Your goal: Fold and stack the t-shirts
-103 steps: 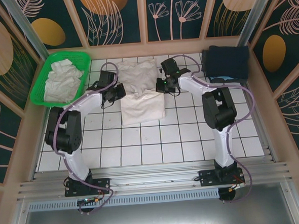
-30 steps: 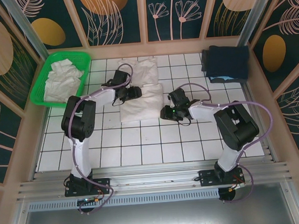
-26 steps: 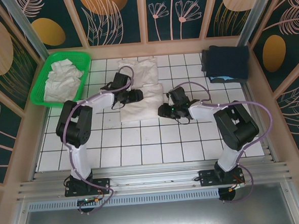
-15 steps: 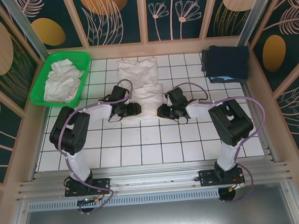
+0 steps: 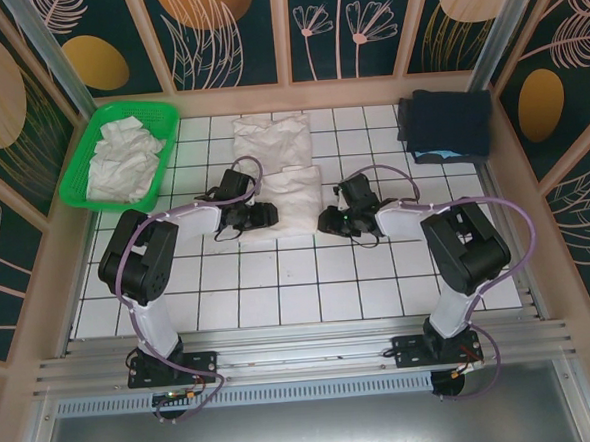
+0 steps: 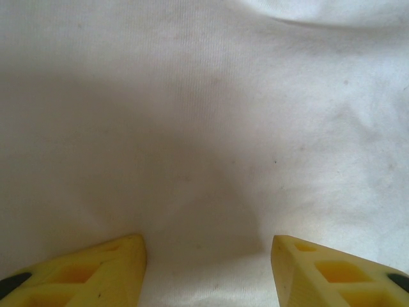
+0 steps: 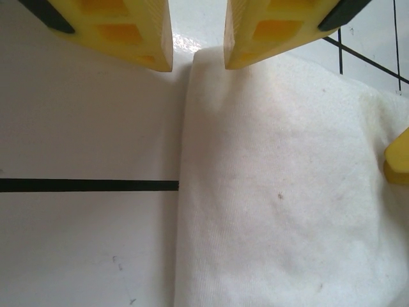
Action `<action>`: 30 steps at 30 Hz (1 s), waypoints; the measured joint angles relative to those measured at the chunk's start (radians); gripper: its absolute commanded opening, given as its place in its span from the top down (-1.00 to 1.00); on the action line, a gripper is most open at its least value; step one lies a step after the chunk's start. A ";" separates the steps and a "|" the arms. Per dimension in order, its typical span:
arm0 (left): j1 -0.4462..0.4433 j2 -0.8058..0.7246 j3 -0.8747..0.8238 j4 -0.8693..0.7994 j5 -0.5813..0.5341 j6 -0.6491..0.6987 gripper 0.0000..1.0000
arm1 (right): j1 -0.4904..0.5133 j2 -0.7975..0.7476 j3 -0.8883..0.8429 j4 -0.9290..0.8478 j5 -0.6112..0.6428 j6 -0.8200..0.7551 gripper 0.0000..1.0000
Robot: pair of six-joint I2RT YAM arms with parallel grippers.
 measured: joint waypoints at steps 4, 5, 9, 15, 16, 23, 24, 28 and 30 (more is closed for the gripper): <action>0.000 0.005 0.002 0.004 0.000 0.000 -0.08 | 0.000 0.025 0.000 0.009 -0.016 0.000 0.44; 0.000 0.006 0.003 0.005 0.000 0.000 -0.07 | 0.001 0.032 0.001 0.011 -0.021 0.000 0.43; 0.000 0.010 0.005 0.008 0.000 0.000 -0.07 | 0.003 0.043 0.014 0.010 -0.029 -0.003 0.40; 0.000 0.015 0.009 0.011 0.000 0.000 -0.05 | 0.003 0.047 0.022 0.006 -0.036 -0.003 0.40; 0.000 0.017 0.011 0.012 0.000 0.000 -0.04 | 0.003 0.049 0.024 0.006 -0.037 -0.003 0.40; 0.000 0.018 0.011 0.014 -0.001 0.000 -0.03 | 0.005 0.065 0.041 0.006 -0.048 0.000 0.46; 0.000 0.018 0.011 0.014 -0.001 0.000 -0.03 | 0.005 0.069 0.043 0.007 -0.050 0.000 0.50; 0.000 0.018 0.011 0.014 -0.005 0.001 -0.02 | 0.006 0.080 0.049 0.014 -0.052 0.005 0.74; 0.000 0.018 0.011 0.014 -0.007 0.003 -0.01 | 0.012 0.084 0.056 0.016 -0.055 0.004 0.89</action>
